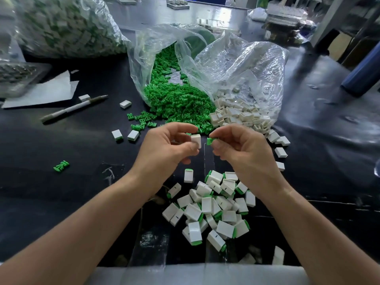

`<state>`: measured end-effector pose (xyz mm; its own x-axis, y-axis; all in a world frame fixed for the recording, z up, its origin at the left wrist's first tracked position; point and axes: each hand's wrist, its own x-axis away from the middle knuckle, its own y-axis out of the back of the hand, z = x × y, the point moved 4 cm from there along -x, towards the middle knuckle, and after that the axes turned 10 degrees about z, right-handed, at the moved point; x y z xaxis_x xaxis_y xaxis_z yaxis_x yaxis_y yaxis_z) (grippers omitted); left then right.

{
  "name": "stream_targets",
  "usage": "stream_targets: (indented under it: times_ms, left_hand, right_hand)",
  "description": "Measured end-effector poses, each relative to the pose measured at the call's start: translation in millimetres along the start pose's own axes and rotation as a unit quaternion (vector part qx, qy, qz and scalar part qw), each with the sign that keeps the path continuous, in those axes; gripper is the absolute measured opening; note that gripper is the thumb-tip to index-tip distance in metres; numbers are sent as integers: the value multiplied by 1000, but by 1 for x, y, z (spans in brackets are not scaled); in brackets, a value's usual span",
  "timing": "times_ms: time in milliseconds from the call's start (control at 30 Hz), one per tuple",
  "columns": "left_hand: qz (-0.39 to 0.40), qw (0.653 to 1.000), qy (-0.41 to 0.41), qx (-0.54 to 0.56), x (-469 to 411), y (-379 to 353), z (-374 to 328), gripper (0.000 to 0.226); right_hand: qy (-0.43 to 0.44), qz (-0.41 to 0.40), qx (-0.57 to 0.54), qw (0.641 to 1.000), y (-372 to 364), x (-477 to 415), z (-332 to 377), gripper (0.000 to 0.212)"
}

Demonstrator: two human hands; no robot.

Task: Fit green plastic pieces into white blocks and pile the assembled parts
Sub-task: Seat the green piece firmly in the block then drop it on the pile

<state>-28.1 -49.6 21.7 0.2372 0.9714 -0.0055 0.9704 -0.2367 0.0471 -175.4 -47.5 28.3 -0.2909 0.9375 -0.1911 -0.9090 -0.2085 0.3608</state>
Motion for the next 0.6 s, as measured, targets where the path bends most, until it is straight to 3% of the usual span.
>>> stream_targets:
  times_ms: [233,467,600]
  left_hand:
    - [6,991,58,123,-15,-6,-7,20]
    - [20,999,-6,24,1,0,-7,17]
    - [28,999,4,17,4,-7,-7,10]
  right_hand:
    - [-14,-22,-6,1000,3,-1,-6,24]
    - [3,-29,-34,999,4,0,-5,27]
    - [31,-17,-66,997,5,2,1,25]
